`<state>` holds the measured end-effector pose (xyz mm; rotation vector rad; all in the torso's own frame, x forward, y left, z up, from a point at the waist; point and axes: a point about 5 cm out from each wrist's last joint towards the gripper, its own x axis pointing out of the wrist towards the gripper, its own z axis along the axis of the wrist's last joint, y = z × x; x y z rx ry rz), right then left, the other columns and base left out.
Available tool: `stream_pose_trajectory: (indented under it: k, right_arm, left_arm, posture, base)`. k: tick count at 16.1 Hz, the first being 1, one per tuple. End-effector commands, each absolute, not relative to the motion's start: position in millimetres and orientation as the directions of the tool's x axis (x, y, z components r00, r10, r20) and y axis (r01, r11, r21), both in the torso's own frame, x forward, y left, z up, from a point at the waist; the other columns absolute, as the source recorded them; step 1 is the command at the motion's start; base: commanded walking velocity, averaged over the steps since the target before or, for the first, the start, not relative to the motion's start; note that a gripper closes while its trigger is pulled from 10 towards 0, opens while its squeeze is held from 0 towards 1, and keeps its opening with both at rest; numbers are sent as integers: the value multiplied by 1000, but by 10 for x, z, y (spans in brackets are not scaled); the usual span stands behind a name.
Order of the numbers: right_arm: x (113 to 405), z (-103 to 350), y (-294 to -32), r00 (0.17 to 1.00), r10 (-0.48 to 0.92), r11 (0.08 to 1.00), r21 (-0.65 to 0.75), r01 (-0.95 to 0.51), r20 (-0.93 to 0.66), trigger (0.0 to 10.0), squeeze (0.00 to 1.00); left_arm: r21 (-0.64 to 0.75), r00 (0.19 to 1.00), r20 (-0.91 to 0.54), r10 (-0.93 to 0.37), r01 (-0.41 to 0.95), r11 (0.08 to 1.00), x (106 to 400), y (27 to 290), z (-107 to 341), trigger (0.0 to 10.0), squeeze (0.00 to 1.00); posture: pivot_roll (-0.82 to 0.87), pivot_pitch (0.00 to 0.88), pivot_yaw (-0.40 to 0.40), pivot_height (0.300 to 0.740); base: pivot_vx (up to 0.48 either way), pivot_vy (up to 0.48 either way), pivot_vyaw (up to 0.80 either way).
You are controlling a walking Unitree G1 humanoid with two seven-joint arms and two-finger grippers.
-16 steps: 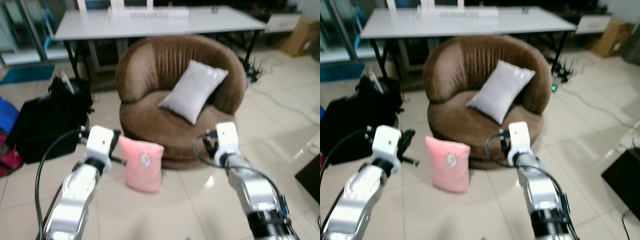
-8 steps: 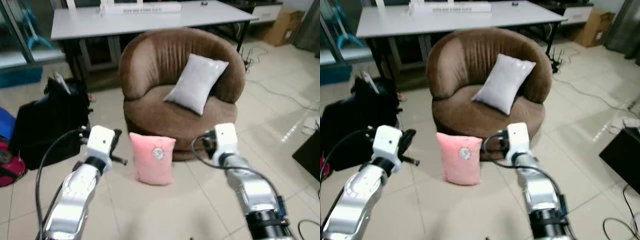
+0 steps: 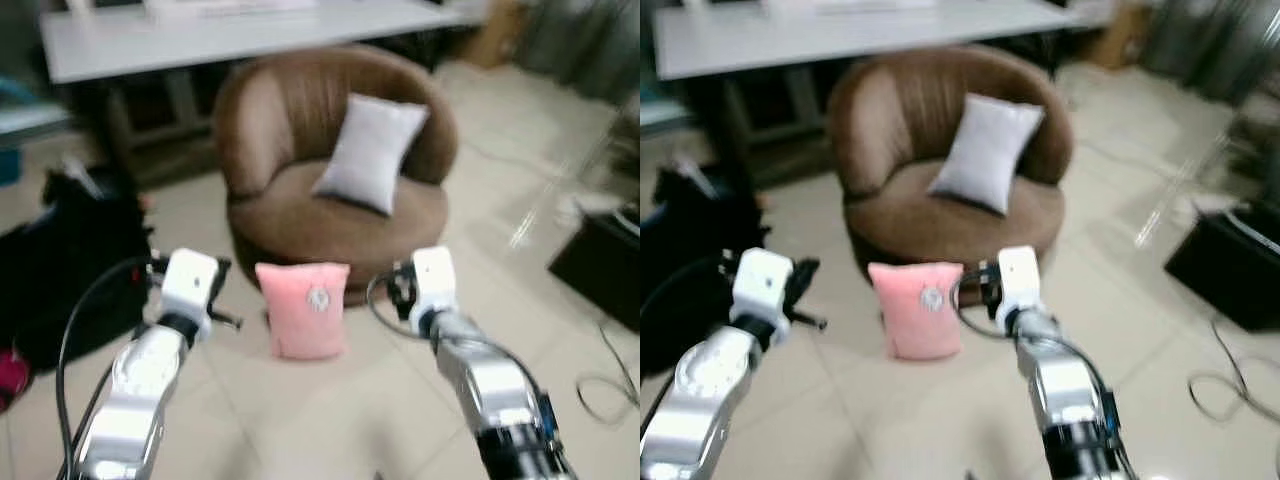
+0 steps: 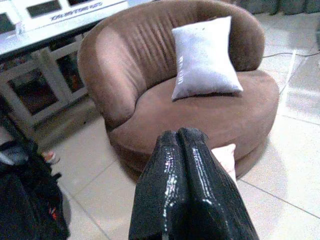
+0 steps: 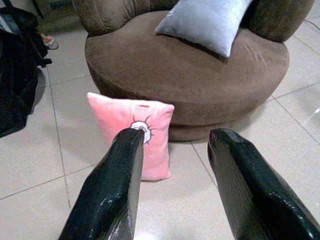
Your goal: Move the pillow to the sofa from floor
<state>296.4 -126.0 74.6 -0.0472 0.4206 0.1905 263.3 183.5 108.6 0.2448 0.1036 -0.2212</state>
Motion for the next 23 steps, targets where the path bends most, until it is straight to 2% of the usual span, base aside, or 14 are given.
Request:
stream_pose_trajectory:
  k: [1, 23]
  right_arm:
    - [2970, 763, -1353, 902, 144, 986, -14, -164, -408, 10000, 0]
    - [2982, 763, -1350, 896, 152, 985, -12, -173, -417, 10000, 0]
  left_arm:
    - [222, 966, -131, -224, 249, 943, 2635, 1769, 1079, 10000, 0]
    - [220, 968, -134, -213, 238, 946, 2627, 1761, 1064, 10000, 0]
  posture:
    - [98, 0, 5, 740]
    - [106, 0, -10, 740]
  base:
    - [0, 412, -456]
    - [0, 410, -457]
